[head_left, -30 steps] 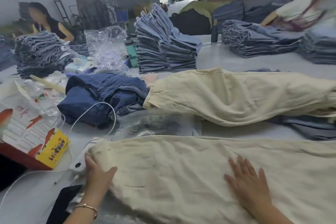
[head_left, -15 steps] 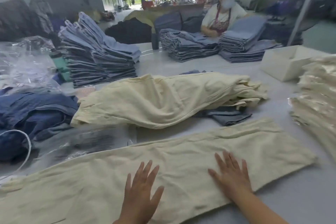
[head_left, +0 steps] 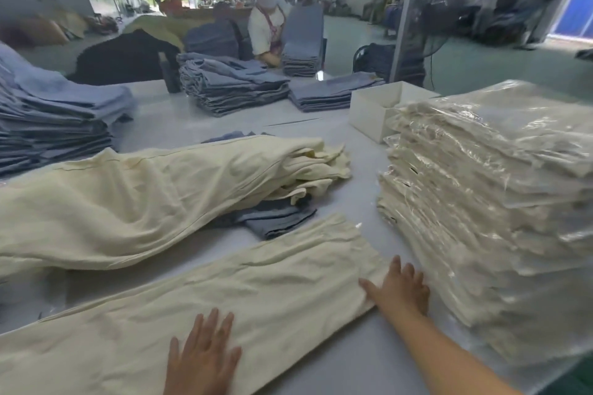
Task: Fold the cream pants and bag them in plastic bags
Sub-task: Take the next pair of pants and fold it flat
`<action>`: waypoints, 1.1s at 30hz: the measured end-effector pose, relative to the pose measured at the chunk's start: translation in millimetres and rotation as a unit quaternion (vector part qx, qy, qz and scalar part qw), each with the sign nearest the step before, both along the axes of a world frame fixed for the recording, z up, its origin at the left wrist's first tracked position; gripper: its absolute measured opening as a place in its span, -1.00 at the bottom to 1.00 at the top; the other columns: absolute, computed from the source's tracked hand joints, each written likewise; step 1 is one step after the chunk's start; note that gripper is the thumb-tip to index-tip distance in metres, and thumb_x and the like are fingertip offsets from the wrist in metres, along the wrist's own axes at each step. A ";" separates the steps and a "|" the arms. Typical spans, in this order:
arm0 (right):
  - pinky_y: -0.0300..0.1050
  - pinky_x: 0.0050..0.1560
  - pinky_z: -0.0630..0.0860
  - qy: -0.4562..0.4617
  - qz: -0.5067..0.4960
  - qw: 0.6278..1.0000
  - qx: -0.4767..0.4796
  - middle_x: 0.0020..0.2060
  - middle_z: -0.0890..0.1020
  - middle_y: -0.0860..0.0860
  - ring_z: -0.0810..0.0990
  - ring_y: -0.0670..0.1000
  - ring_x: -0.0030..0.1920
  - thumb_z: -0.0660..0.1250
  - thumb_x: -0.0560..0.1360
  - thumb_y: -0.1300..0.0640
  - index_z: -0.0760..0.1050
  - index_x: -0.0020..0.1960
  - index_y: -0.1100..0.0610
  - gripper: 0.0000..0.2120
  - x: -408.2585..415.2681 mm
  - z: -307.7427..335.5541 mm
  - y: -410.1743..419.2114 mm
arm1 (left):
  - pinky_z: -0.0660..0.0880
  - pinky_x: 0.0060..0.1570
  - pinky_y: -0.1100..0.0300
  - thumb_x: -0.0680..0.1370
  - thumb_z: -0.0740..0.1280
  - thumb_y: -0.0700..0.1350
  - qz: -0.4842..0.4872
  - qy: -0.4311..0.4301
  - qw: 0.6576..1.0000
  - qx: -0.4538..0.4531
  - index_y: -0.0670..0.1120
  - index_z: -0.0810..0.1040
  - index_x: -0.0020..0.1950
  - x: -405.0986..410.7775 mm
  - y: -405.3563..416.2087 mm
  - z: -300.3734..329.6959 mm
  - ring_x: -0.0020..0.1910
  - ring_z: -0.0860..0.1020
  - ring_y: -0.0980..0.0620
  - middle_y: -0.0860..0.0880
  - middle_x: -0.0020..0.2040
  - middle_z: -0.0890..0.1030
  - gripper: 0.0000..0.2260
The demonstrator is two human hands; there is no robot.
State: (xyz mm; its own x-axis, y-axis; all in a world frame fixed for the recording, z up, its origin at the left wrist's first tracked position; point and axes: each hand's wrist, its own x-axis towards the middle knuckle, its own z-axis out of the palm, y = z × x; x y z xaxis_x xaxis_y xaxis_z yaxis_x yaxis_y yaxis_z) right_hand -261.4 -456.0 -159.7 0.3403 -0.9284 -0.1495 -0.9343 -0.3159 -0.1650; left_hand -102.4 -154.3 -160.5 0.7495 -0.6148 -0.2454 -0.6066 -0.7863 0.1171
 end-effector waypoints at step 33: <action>-0.17 0.02 0.33 -0.242 0.525 0.750 0.323 0.08 0.58 0.04 0.50 -0.03 0.10 0.37 0.44 -0.15 0.55 -0.11 0.05 -0.74 152.7 118.0 346.5 | 0.57 0.02 -0.03 0.58 0.19 0.14 0.359 0.573 0.485 -0.554 -0.28 0.62 0.11 71.7 179.4 76.9 0.01 0.63 -0.21 -0.29 0.03 0.64 -0.50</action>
State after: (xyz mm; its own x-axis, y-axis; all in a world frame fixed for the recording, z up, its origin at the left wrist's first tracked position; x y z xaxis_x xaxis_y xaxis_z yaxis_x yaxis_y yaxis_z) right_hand -108.7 -109.5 -41.7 0.9921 0.1008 -0.0750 -0.0084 -0.5429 -0.8397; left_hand -30.8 25.1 -83.5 0.6294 -0.5272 -0.5708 0.7405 0.1843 0.6463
